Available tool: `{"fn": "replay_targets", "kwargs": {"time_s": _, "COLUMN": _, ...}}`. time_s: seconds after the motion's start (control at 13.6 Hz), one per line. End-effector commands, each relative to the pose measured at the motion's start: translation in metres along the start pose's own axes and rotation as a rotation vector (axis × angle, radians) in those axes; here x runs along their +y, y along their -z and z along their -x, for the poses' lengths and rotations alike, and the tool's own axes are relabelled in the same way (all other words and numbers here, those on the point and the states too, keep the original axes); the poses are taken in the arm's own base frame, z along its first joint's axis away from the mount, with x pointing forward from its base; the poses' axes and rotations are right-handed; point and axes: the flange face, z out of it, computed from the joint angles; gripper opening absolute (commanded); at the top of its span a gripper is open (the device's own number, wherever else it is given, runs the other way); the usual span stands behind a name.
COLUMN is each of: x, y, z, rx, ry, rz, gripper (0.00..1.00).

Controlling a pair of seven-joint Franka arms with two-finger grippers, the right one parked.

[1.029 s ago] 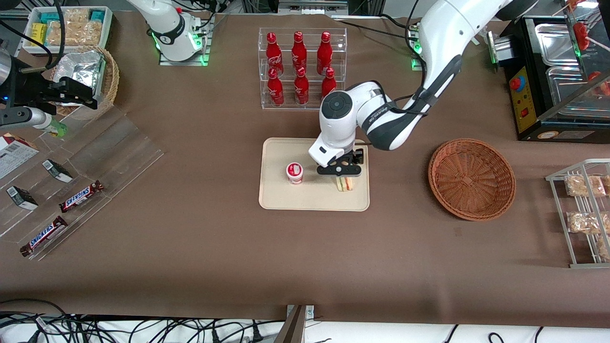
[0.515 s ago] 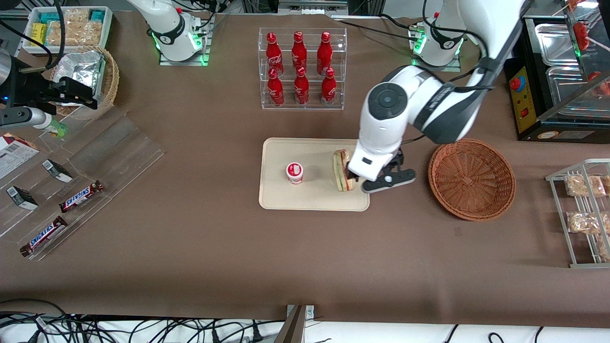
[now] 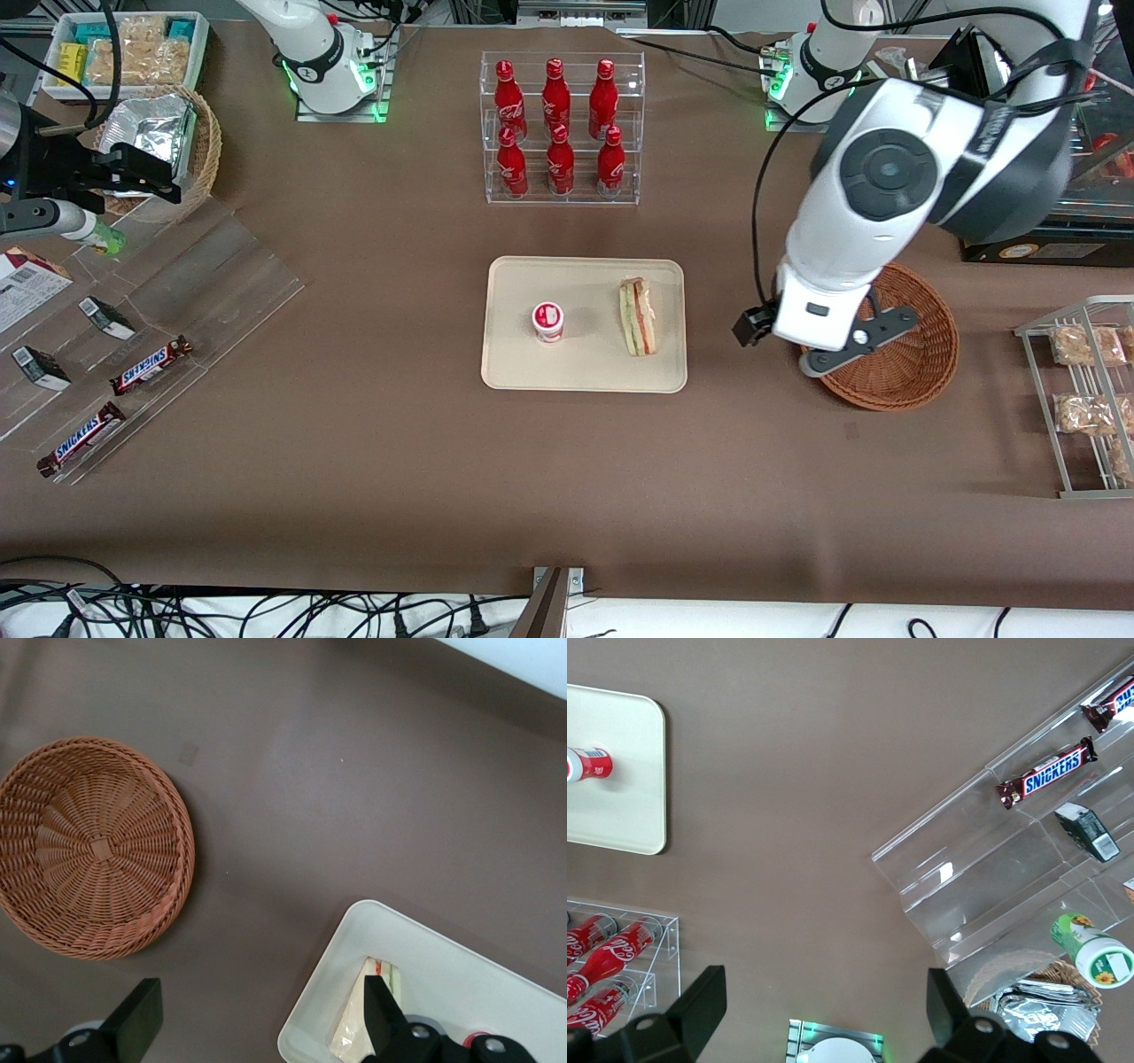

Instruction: Place sandwich from basket to tray

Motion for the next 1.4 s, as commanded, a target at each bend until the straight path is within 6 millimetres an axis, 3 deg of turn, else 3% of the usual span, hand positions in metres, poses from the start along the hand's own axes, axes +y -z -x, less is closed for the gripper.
{"fn": "replay_targets", "kwargs": {"time_s": 0.0, "x": -0.033, "y": 0.033, "z": -0.007, "rx": -0.033, "ry": -0.084, "rz": 0.043, "gripper": 1.00}}
{"fn": "replay_targets", "kwargs": {"time_s": 0.22, "x": -0.081, "y": 0.046, "z": -0.026, "rx": -0.046, "ry": -0.126, "rz": 0.047, "gripper": 1.00}}
{"fn": "replay_targets", "kwargs": {"time_s": 0.59, "x": -0.165, "y": 0.076, "z": -0.036, "rx": -0.063, "ry": -0.284, "rz": 0.051, "gripper": 1.00}}
{"fn": "replay_targets", "kwargs": {"time_s": 0.81, "x": -0.204, "y": 0.092, "z": -0.045, "rx": -0.078, "ry": -0.399, "rz": 0.089, "gripper": 1.00}}
{"fn": "replay_targets", "kwargs": {"time_s": 1.1, "x": -0.219, "y": 0.096, "z": -0.047, "rx": -0.078, "ry": -0.564, "rz": 0.088, "gripper": 1.00}}
{"fn": "replay_targets", "kwargs": {"time_s": 1.32, "x": -0.221, "y": 0.097, "z": -0.048, "rx": -0.071, "ry": -0.569, "rz": 0.075, "gripper": 1.00}}
